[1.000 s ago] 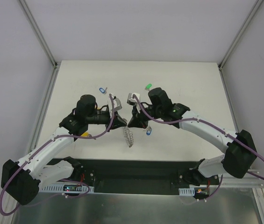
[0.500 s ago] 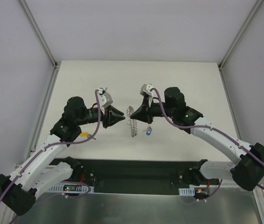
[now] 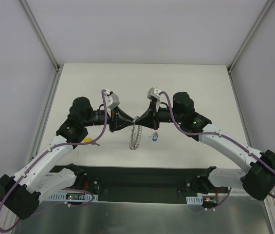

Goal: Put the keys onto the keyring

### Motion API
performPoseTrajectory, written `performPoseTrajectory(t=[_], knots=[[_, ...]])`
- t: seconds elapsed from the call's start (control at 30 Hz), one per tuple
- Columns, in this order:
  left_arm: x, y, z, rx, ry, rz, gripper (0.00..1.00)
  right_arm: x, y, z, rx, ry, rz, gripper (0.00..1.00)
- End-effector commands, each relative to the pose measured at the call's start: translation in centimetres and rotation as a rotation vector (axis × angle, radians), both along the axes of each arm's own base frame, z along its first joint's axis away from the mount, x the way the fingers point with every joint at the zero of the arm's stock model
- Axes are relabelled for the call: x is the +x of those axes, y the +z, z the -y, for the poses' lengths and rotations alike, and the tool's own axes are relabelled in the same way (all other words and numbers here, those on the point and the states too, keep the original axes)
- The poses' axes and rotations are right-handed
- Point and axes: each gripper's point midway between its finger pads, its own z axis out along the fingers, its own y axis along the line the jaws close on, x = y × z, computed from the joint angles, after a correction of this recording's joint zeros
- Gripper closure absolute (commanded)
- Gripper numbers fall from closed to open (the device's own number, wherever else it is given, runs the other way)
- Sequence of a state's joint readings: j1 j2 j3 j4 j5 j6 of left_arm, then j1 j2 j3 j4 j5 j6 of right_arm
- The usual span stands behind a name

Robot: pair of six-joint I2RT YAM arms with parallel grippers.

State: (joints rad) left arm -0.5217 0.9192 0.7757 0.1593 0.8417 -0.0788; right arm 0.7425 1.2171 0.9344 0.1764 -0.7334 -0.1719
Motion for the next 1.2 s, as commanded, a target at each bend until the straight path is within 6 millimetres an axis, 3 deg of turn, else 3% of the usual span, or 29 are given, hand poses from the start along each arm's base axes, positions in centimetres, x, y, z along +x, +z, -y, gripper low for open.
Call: performPoseTrajectory(t=[0.0,0.17,0.3,0.5,0.53,0.6,0.63,0.7,0.8,0.97,1.17], knots=[[-0.7,1.9,0.4,-0.04,-0.076,0.037,0.78,-1.0,3.4,0.1,0.097,0.052,0.097,0.99],[-1.0,1.8,0.6,-0.028,-0.117,0.031,0.87,-1.2,3.4,0.0,0.097,0.066,0.096,0.99],[-0.9,1.4,0.7,-0.02,-0.123,0.018,1.0,-1.2,3.1,0.0,0.092,0.071,0.093,0.99],[-0.4,1.6,0.1,0.022,-0.072,0.026,1.0,-1.0,2.0,0.1,0.045,0.061,0.074,0.96],[-0.3,0.9,-0.2,0.058,-0.062,0.028,1.0,-1.2,1.3,0.5,0.01,0.059,0.05,0.86],[0.2,0.3,-0.7,0.105,-0.022,0.016,1.0,-0.2,1.1,1.1,-0.033,-0.006,0.079,0.75],[0.7,-1.1,-1.3,0.163,0.026,-0.014,1.0,-0.1,0.4,1.6,-0.07,-0.027,0.074,0.68],[1.2,-1.8,-1.7,0.214,0.057,-0.045,1.0,0.8,-0.6,2.6,-0.139,-0.088,0.091,0.63],[1.0,-3.1,-2.0,0.282,0.06,-0.136,1.0,1.3,-1.1,3.0,-0.194,-0.096,0.102,0.62],[1.0,-4.7,-2.3,0.353,0.076,-0.2,1.0,1.5,-1.7,1.8,-0.191,-0.057,0.074,0.62],[1.1,-8.9,-3.9,0.525,0.141,-0.377,1.0,2.5,-3.5,2.4,-0.237,-0.132,0.057,0.62]])
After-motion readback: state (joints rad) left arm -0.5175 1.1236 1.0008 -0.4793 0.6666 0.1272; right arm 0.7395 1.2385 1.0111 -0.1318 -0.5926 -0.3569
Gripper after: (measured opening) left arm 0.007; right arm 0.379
